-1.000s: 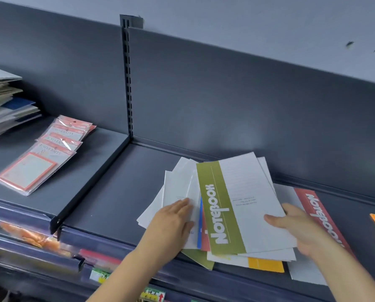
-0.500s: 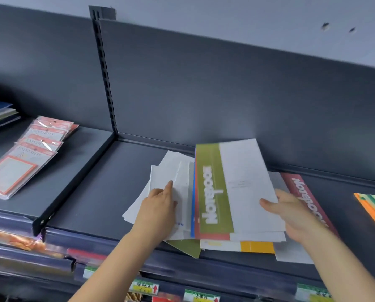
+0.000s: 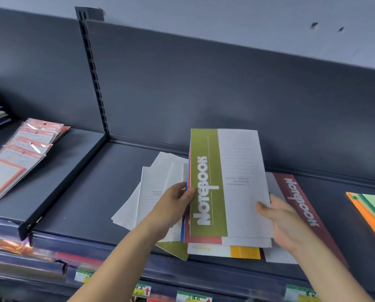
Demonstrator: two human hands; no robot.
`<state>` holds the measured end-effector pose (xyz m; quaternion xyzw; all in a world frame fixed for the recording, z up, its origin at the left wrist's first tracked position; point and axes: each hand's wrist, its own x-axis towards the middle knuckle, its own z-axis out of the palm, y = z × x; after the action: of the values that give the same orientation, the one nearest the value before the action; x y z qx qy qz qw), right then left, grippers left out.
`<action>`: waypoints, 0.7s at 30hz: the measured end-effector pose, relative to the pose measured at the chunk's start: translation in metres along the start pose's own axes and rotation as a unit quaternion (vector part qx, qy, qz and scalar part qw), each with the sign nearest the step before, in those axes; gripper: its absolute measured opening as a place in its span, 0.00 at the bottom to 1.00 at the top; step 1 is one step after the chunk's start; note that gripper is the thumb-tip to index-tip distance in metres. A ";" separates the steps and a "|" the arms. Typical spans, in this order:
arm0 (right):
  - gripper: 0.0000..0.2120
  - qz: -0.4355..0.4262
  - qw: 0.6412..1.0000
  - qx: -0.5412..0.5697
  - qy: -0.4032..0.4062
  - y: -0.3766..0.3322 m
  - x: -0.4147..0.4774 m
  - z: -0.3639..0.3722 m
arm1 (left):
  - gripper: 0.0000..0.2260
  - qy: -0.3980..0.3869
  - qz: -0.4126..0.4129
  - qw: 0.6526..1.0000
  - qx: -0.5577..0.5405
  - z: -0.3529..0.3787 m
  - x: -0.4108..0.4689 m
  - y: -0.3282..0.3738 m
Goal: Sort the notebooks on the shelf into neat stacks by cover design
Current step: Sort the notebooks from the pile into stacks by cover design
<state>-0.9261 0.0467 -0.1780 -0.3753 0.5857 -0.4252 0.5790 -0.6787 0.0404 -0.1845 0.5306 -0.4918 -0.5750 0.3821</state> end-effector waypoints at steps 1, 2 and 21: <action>0.13 -0.001 1.000 0.014 -0.005 -0.001 -0.002 -0.001 | 0.13 -0.019 -0.020 0.997 -0.072 -0.003 0.000 0.002; 0.13 0.001 1.000 0.024 -0.008 -0.002 -0.003 -0.002 | 0.12 -0.033 -0.028 0.992 -0.118 -0.005 -0.001 0.006; 0.11 -0.043 0.994 0.024 0.102 -0.024 -0.027 -0.065 | 0.07 0.106 -0.033 0.994 0.027 0.004 0.003 0.010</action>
<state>-0.9913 0.0674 -0.1475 -0.3409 0.6147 -0.5000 0.5058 -0.6835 0.0355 -0.1759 0.6143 -0.4460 -0.5147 0.3984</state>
